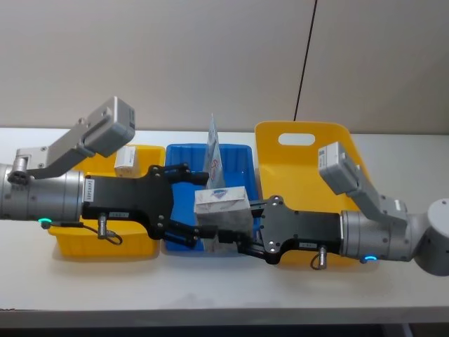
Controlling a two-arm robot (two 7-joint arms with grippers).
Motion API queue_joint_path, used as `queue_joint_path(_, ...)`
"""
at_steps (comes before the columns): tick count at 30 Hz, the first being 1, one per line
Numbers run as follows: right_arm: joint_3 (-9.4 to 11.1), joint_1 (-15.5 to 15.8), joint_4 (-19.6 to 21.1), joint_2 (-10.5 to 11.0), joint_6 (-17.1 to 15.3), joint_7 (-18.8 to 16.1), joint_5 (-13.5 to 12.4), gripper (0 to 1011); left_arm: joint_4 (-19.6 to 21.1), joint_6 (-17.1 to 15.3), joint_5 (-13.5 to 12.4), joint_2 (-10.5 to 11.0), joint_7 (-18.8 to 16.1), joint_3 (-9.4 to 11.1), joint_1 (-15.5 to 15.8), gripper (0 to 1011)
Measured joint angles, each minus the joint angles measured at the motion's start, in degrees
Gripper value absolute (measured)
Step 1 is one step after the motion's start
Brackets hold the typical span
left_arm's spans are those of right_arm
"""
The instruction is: Bimanual collaborative sorting of washing and personal care products
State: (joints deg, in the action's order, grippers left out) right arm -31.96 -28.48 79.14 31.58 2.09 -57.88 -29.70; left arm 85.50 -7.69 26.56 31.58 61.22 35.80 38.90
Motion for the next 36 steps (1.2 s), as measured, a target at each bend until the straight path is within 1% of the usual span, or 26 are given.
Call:
queue_joint_path(6,0.71,1.17,0.95,1.02,0.33,1.71,-0.19,345,0.96,-1.09,0.63,0.46,-2.74,-1.03,-1.19,1001)
queue_joint_path(12,1.97,2.92,2.18,2.00,0.72,4.72,-0.46,347,2.47,-2.42,1.26,1.02,-6.38,-2.50,-2.86,1001)
queue_joint_path(16,3.05,4.39,3.25,2.55,1.05,7.60,-0.64,345,3.71,-3.55,1.71,1.39,-9.55,-3.55,-4.22,1001)
queue_joint_path(19,3.82,5.38,3.86,2.83,1.28,9.77,-0.71,347,4.49,-4.18,1.93,1.57,-11.19,-4.20,-5.06,1001)
queue_joint_path(20,4.08,5.70,4.08,2.90,1.33,10.27,-0.73,345,5.04,-4.54,2.07,1.67,-12.53,-4.66,-5.63,1001)
queue_joint_path(21,4.29,5.92,4.24,2.93,1.37,10.83,-0.74,345,5.26,-4.73,2.14,1.72,-13.13,-4.86,-5.88,1001)
queue_joint_path(22,4.73,6.40,4.58,3.01,1.46,12.10,-0.77,345,5.50,-4.98,2.23,1.76,-13.90,-5.06,-6.13,1001)
queue_joint_path(23,4.73,6.40,4.58,3.01,1.46,12.10,-0.77,345,5.74,-5.18,2.28,1.79,-14.49,-5.25,-6.39,1002)
queue_joint_path(24,5.10,6.89,4.93,3.04,1.54,13.17,-0.78,347,6.06,-5.38,2.35,1.82,-15.12,-5.50,-6.75,1001)
queue_joint_path(25,5.35,7.22,5.15,3.05,1.56,13.76,-0.78,347,6.81,-5.98,2.53,1.91,-16.95,-6.10,-7.53,1001)
queue_joint_path(26,5.57,7.44,5.32,3.05,1.57,14.32,-0.78,347,6.81,-5.98,2.53,1.91,-16.95,-6.10,-7.53,1001)
queue_joint_path(29,6.77,8.61,6.15,2.99,1.62,17.33,-0.68,345,8.12,-7.04,2.82,1.98,-20.31,-7.18,-8.96,1001)
queue_joint_path(32,7.36,9.23,6.60,2.86,1.62,19.29,-0.51,345,9.11,-7.93,3.06,1.97,-23.09,-7.96,-10.03,1001)
queue_joint_path(35,8.44,10.19,7.42,2.49,1.46,22.49,-0.01,345,9.94,-8.52,3.18,1.92,-25.09,-8.64,-10.92,1001)
queue_joint_path(36,8.62,10.38,7.56,2.41,1.39,23.10,0.09,347,10.42,-8.96,3.29,1.86,-26.64,-9.05,-11.44,1001)
